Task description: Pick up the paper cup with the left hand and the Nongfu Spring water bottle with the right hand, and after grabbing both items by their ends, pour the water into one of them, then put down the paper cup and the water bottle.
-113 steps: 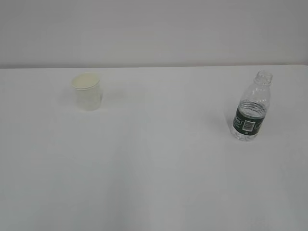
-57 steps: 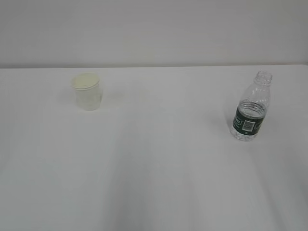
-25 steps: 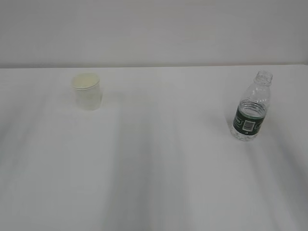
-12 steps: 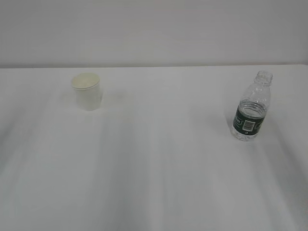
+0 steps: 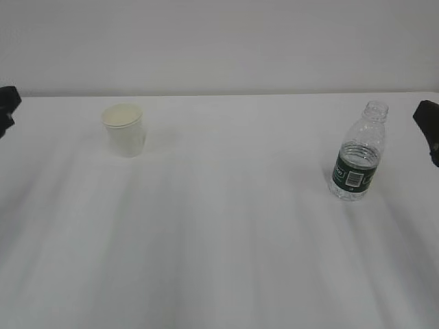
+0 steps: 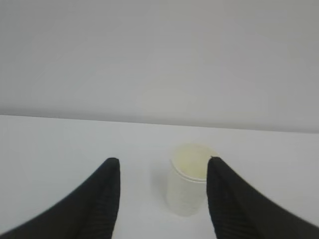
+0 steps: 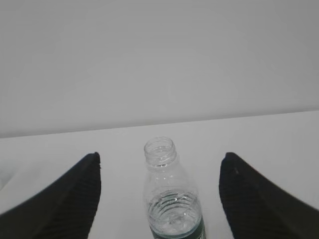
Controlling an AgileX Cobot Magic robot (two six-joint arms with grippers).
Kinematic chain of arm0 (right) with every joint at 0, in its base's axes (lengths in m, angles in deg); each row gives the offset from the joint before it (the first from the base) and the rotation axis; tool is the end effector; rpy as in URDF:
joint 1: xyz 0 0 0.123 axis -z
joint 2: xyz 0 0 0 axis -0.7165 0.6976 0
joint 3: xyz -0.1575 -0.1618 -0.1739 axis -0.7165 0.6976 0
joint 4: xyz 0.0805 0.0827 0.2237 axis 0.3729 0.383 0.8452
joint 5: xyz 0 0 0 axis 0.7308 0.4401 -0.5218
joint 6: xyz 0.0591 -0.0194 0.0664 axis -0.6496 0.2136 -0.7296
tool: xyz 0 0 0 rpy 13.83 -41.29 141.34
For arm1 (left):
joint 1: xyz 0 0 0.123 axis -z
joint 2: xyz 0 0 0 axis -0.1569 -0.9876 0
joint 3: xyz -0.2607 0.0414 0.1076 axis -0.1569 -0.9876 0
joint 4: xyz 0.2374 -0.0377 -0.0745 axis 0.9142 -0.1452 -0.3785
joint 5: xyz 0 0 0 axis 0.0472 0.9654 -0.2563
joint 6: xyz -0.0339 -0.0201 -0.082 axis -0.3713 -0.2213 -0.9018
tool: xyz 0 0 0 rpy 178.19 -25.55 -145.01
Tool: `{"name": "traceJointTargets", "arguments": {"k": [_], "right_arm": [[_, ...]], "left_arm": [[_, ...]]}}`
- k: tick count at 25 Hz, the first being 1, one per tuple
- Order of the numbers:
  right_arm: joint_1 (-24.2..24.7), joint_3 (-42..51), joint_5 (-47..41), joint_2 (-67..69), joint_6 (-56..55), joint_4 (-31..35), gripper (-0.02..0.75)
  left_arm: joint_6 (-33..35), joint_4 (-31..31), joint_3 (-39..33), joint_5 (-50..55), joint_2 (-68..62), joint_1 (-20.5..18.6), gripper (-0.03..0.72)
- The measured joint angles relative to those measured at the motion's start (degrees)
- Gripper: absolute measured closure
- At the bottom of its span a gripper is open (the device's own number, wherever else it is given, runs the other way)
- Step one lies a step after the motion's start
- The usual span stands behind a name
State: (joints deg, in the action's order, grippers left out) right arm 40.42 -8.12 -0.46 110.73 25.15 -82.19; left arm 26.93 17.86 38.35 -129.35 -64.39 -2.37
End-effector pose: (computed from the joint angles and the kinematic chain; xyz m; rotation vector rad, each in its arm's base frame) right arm 0.1994 0.0233 0.2240 -0.0335 1.6866 0.1876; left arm 0.2545 -0.0316 0.2239 -0.0621 1.6984 -0.2595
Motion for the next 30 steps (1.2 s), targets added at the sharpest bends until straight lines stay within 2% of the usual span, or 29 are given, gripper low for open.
{"name": "traceJointTargets", "arguments": {"k": [6, 10, 14, 21, 30], "right_arm": [[0.00, 0.93, 5.89, 7.69, -2.43, -4.22, 0.183], [0.00, 4.34, 16.14, 14.08, -3.10, -5.35, 0.183], [0.00, 8.14, 24.99, 21.01, -3.22, -5.21, 0.190], [0.00, 9.32, 26.30, 26.70, -0.79, -4.50, 0.216], [0.00, 9.32, 26.78, 27.91, 3.81, -1.40, 0.218]], "left_arm": [[-9.33, 10.15, 0.00, -8.94, -6.44, 0.00, 0.290], [-11.41, 15.25, 0.00, -10.85, -8.91, 0.00, 0.291], [-11.64, 15.50, 0.00, -13.70, -12.26, 0.00, 0.291], [-11.52, 15.63, 0.00, -22.52, -20.64, 0.00, 0.291], [-3.48, 17.87, 0.21, -23.95, -27.93, 0.00, 0.291]]}}
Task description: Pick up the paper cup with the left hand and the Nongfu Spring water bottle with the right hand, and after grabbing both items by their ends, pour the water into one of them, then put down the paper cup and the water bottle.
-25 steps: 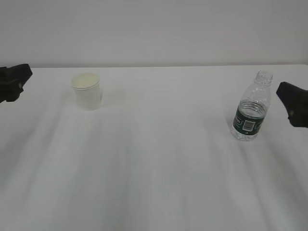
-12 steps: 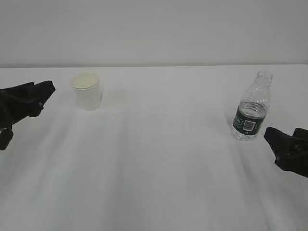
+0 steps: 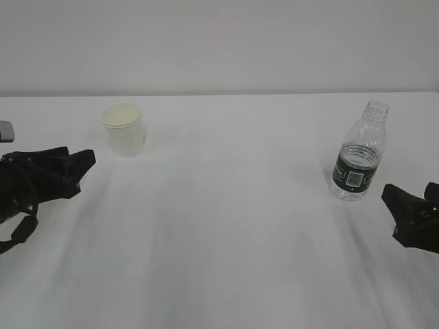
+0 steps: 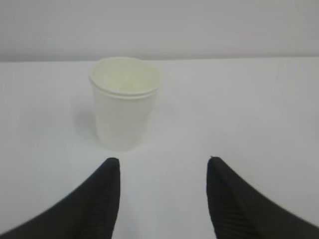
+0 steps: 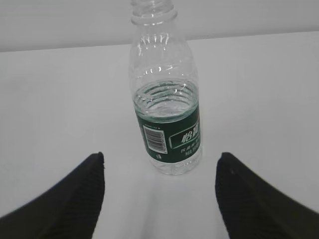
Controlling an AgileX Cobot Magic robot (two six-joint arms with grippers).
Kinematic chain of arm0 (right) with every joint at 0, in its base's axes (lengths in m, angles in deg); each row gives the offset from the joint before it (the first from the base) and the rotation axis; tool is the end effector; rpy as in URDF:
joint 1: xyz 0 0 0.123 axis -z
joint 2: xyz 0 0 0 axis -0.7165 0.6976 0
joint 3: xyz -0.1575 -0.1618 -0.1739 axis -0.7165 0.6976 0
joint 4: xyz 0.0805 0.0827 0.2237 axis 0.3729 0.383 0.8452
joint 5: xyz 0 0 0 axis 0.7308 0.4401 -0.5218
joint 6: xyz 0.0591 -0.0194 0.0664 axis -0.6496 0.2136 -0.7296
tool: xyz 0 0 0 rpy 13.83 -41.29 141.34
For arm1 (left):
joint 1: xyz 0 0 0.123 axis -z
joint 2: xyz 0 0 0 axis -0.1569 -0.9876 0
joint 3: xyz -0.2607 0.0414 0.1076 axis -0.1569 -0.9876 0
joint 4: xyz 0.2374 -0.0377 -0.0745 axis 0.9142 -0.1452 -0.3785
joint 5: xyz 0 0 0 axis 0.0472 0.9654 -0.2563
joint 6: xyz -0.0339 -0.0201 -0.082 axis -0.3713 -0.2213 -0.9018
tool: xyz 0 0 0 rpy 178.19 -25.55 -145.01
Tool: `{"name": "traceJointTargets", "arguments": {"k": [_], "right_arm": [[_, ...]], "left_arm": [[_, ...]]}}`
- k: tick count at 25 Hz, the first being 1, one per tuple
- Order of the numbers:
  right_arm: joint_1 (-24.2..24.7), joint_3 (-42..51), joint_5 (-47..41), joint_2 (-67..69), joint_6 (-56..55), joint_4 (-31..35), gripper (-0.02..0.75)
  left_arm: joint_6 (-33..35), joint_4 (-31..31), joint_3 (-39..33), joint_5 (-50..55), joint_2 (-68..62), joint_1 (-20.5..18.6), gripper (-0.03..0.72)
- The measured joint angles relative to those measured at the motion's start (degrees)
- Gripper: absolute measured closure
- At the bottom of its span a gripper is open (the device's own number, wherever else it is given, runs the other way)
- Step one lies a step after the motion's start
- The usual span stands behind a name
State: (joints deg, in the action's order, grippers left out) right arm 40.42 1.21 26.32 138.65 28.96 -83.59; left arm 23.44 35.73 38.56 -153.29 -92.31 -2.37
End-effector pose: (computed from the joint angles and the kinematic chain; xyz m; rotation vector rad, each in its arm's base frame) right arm 0.1955 0.0271 0.1308 -0.1052 1.8669 0.1908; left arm 0.2798 -0.0606 0.1263 0.2011 1.7836 -0.4625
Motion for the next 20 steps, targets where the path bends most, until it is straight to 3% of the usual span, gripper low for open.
{"name": "traceJointTargets", "arguments": {"k": [8, 12, 20], "right_arm": [[0.00, -0.11, 0.10, 0.22, 3.32, 0.90, 0.150], [0.00, -1.50, 0.22, 2.90, 3.45, 0.89, 0.146], [0.00, -6.93, 0.25, 13.24, 3.52, -1.60, 0.061]], "left_arm": [[0.56, 1.56, 0.00, -0.04, -5.31, 0.00, 0.286], [0.69, 1.65, 0.10, -0.14, -5.31, 0.00, 0.243], [0.51, 1.65, 0.09, -0.27, -5.31, 0.00, 0.139]]}}
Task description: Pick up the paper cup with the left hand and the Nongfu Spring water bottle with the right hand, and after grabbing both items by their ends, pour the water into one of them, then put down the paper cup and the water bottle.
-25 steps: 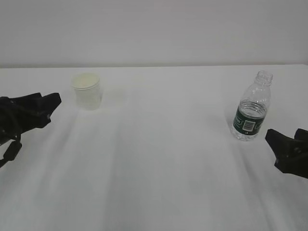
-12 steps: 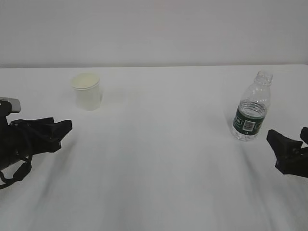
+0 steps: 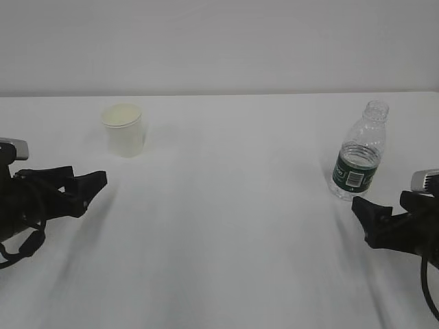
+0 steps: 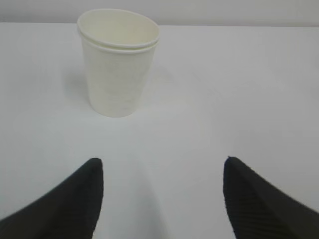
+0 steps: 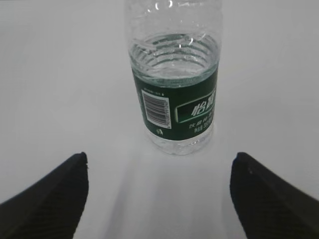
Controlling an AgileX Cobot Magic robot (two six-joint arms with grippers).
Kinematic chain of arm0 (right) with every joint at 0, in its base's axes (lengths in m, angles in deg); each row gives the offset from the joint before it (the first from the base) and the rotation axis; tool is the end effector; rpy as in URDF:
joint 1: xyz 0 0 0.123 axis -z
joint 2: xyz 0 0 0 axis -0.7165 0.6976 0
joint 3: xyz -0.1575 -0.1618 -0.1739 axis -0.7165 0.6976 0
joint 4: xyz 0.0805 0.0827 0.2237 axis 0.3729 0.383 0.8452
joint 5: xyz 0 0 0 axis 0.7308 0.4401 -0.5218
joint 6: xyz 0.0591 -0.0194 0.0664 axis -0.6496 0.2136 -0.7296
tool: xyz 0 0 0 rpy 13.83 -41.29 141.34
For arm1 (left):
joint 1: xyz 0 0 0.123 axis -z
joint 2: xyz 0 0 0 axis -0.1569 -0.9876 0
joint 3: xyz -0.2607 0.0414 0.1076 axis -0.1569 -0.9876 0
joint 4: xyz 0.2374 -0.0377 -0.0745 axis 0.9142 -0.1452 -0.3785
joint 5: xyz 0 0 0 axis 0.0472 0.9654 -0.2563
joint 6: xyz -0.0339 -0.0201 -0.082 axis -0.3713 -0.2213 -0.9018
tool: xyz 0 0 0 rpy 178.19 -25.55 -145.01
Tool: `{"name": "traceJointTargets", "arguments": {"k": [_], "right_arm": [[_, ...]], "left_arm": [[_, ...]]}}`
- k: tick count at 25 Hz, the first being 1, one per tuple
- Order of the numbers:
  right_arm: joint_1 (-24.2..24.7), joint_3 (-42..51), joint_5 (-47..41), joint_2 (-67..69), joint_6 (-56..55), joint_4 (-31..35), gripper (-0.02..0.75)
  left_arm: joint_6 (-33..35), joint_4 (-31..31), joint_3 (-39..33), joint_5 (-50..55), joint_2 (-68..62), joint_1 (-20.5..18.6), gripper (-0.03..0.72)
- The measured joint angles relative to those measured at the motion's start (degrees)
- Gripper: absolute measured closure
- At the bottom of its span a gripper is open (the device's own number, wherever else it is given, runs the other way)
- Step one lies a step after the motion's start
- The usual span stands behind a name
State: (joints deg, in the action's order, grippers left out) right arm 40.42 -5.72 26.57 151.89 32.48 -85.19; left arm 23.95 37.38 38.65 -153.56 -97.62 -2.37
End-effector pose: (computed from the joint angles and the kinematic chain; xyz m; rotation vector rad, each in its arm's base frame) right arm 0.2269 0.0324 0.0972 -0.1918 1.9652 0.1682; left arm 0.2783 -0.0627 0.1004 0.2280 1.8685 -0.4793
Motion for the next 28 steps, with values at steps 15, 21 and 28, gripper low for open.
{"name": "traceJointTargets", "arguments": {"k": [15, 21, 28], "right_arm": [[0.00, -11.94, 0.10, 10.01, 0.00, -0.05, 0.057], [0.00, -14.98, 0.10, 12.17, 0.00, -0.26, 0.057], [0.00, -17.29, 0.10, 13.44, 0.00, -0.35, 0.060]], "left_arm": [[-0.14, -0.64, 0.00, 0.00, 0.00, 0.00, 0.099], [-0.14, -0.83, 0.00, 0.00, 0.00, 0.00, 0.099], [-0.14, -0.92, 0.00, 0.00, 0.00, 0.00, 0.099]]}}
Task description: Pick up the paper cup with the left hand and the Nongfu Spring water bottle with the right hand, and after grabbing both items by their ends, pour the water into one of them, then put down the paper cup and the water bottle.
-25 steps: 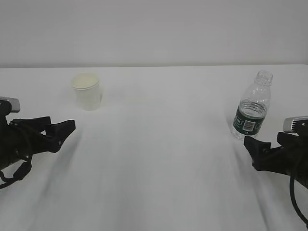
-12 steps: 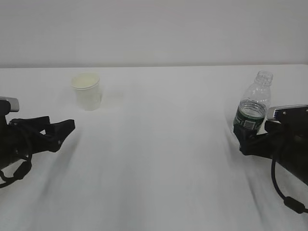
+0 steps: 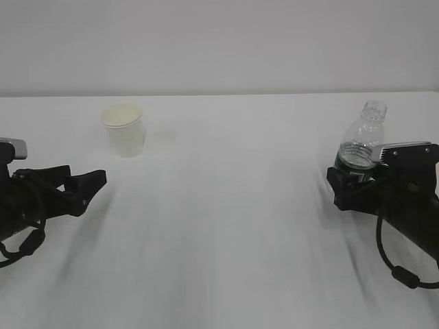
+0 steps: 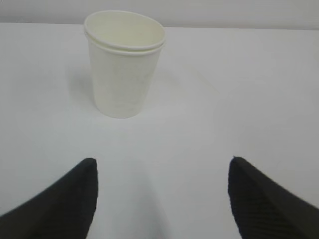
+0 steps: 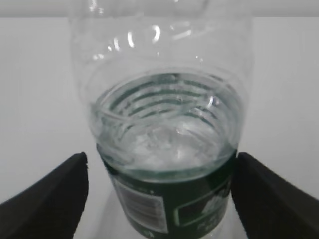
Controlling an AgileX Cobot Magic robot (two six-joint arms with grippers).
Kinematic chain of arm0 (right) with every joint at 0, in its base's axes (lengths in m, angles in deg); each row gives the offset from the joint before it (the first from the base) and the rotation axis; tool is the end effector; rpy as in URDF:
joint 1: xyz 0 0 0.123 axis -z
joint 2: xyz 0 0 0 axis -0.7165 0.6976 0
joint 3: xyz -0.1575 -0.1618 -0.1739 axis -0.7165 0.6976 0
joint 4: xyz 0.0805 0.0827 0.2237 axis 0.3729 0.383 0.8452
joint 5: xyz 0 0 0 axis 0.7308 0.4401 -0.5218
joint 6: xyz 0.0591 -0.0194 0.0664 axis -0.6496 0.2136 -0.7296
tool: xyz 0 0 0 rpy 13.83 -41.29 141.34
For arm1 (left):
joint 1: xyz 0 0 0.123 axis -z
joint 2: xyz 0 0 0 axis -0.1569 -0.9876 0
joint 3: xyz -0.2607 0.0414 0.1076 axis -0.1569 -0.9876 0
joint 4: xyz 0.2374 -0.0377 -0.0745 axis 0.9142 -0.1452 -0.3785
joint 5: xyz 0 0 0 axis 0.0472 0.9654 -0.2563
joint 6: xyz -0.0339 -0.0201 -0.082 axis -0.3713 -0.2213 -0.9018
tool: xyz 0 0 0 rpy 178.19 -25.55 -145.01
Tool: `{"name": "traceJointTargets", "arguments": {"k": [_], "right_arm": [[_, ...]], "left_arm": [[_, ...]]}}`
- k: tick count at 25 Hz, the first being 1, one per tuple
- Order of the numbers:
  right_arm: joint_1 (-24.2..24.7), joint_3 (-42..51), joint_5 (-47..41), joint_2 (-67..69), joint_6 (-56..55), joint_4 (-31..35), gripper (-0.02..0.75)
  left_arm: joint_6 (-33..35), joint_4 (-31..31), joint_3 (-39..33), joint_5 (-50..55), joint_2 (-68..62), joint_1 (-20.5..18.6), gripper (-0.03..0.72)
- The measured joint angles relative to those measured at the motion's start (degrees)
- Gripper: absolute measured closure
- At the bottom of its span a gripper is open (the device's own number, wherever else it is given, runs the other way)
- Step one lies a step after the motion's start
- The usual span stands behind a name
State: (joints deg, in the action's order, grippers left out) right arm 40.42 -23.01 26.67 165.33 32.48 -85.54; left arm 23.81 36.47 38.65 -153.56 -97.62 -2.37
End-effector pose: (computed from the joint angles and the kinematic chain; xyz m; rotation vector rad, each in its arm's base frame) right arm 0.3026 0.0400 0.0712 -0.1970 1.8959 0.1696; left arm 0.2789 -0.0616 0.1004 0.2092 1.8690 -0.4725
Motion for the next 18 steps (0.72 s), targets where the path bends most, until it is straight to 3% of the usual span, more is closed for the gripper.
{"name": "traceJointTargets", "arguments": {"k": [18], "right_arm": [[0.00, -4.89, 0.00, 3.50, 0.00, 0.00, 0.070]], "left_arm": [[0.00, -0.04, 0.00, 0.00, 0.00, 0.00, 0.099]]}}
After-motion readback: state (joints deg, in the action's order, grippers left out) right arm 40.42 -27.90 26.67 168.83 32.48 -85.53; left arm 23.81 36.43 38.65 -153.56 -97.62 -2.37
